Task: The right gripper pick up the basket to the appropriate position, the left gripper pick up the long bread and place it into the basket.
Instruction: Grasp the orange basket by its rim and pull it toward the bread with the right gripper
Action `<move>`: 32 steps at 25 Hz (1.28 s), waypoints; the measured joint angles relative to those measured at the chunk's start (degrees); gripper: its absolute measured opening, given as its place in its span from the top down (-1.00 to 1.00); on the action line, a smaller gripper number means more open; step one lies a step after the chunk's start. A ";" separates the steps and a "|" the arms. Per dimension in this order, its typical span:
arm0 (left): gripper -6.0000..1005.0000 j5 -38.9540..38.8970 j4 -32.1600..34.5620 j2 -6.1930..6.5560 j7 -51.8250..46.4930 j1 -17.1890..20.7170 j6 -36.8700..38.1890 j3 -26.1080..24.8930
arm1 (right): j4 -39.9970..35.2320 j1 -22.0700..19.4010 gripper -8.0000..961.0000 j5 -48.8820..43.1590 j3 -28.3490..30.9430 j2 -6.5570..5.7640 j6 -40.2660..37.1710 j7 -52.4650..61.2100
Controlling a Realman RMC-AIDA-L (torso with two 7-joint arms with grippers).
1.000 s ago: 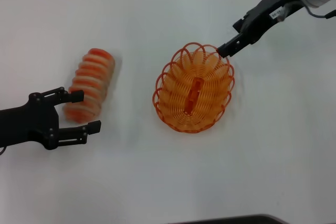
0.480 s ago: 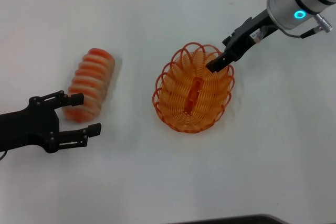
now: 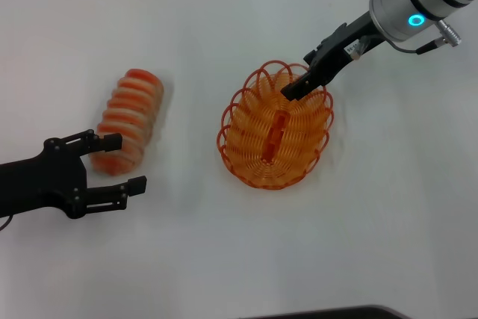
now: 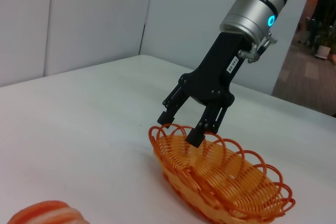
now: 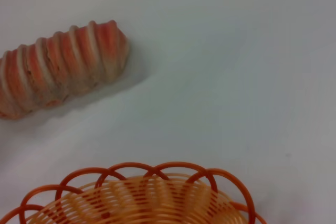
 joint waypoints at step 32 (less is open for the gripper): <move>-0.72 0.00 -0.09 -0.08 0.00 -0.05 0.08 0.20 | 0.98 -0.54 0.82 -0.22 0.93 -0.39 1.68 1.10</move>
